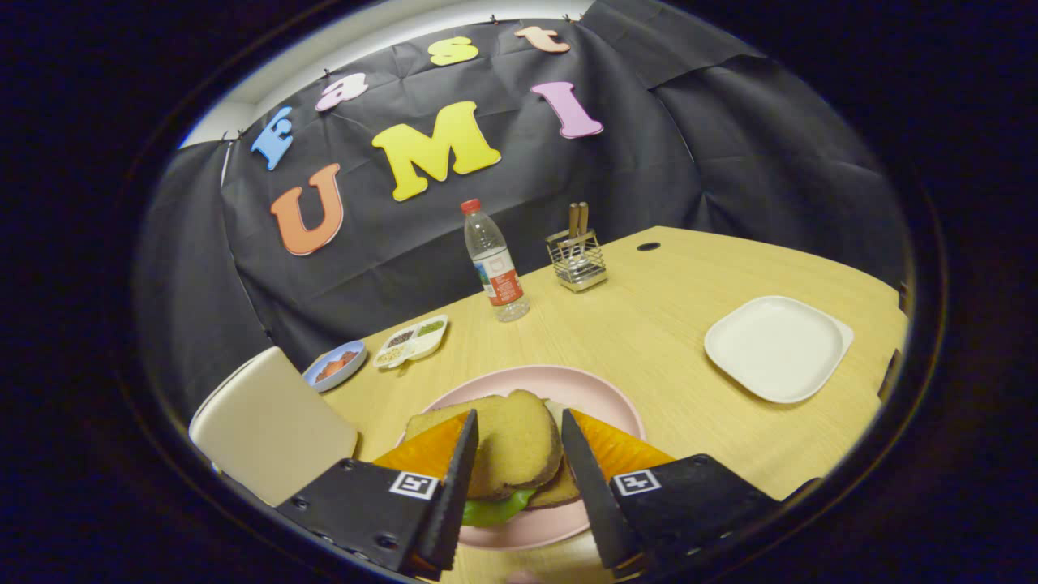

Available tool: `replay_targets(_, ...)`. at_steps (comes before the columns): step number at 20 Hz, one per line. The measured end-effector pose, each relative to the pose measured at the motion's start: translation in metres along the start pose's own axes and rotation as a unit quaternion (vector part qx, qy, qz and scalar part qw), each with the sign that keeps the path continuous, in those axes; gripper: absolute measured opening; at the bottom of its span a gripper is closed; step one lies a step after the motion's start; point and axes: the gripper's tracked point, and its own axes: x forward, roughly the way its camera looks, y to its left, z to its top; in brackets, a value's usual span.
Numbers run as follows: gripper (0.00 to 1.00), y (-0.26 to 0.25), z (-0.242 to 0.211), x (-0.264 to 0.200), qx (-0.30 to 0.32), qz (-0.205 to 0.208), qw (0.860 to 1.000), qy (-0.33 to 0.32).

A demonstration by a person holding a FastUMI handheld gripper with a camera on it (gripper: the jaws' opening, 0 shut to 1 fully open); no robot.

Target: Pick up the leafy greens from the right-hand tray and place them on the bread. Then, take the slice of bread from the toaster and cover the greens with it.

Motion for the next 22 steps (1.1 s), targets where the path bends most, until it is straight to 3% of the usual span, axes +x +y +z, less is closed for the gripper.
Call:
replay_targets(6, 0.95, -0.011, 0.048, -0.034, -0.054, -0.022, 0.996, -0.071)
replay_targets(14, 0.95, 0.044, 0.149, -0.146, -0.17, -0.023, 0.951, -0.257)
replay_targets(19, 0.96, 0.072, 0.139, -0.186, -0.169, 0.01, 0.939, -0.3)
replay_targets(22, 0.95, 0.089, 0.119, -0.192, -0.174, 0.037, 0.941, -0.288)
